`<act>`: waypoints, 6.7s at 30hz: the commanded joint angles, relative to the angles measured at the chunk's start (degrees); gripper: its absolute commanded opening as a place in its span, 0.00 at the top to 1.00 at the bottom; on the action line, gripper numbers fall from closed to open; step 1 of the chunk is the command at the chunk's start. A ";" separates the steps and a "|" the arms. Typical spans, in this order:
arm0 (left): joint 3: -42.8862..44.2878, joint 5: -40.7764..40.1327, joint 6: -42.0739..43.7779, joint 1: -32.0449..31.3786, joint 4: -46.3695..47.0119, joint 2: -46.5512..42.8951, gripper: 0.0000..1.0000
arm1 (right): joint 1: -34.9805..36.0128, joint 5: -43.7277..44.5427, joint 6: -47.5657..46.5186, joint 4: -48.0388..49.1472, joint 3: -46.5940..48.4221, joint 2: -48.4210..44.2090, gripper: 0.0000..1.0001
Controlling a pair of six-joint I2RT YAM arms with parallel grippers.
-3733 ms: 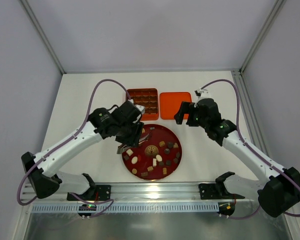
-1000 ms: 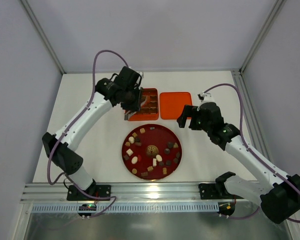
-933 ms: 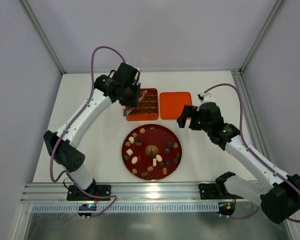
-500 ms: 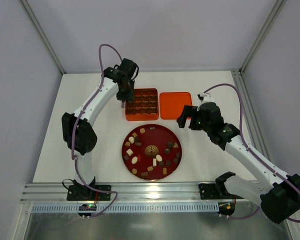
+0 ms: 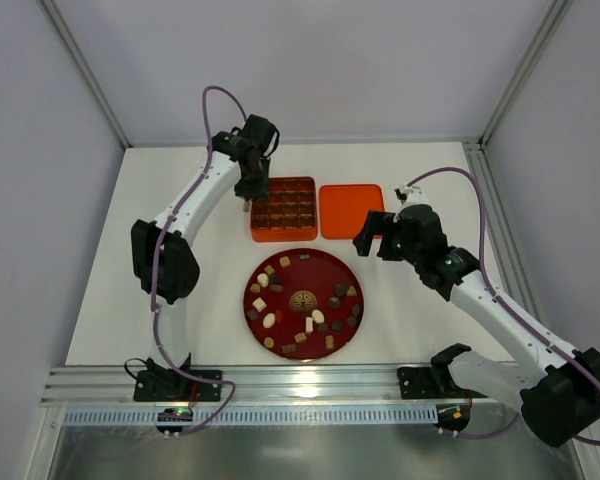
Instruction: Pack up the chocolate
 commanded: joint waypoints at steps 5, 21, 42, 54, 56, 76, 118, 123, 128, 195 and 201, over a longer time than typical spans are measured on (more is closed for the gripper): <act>1.51 -1.39 1.01 0.27 0.33 -0.08 0.79 | 0.04 -0.35 0.17 1.36 0.01 -0.07 0.00; 1.86 -2.09 1.71 0.27 0.07 -0.43 0.63 | 0.04 -0.52 0.17 1.27 -0.08 0.11 0.00; -5.34 3.35 2.33 -5.61 -2.57 -13.96 0.62 | 0.04 0.44 -0.53 1.01 0.98 1.07 0.00; -21.86 5.20 -0.83 -21.08 -2.31 -26.17 0.60 | -2.59 5.55 -1.41 -3.56 5.11 0.63 0.00; -24.67 5.29 -1.62 -24.14 -2.04 -27.50 0.59 | -3.56 5.63 -1.76 -4.35 5.64 0.46 0.00; -33.48 8.81 -7.25 -37.70 3.23 -28.56 0.48 | -7.34 2.56 -1.59 -4.71 4.41 -0.86 0.00; -29.17 7.40 -5.67 -39.72 2.44 -22.49 0.74 | -7.25 1.94 -1.41 -4.71 2.47 -2.71 0.00; -27.41 6.43 -5.06 -38.76 -0.02 -23.19 0.75 | -7.34 2.03 -1.41 -4.53 2.30 -2.88 0.00; -26.09 5.82 -4.53 -37.09 -1.51 -24.16 0.76 | -7.34 1.85 -1.24 -4.36 2.12 -3.06 0.00; 7.39 -0.24 3.12 -1.40 3.23 5.19 0.62 | -7.25 -1.75 -0.89 -4.18 0.71 -3.50 0.00; 7.57 -0.33 3.38 -1.40 3.14 4.84 0.57 | -7.34 -1.75 -0.89 -4.01 0.63 -3.41 0.00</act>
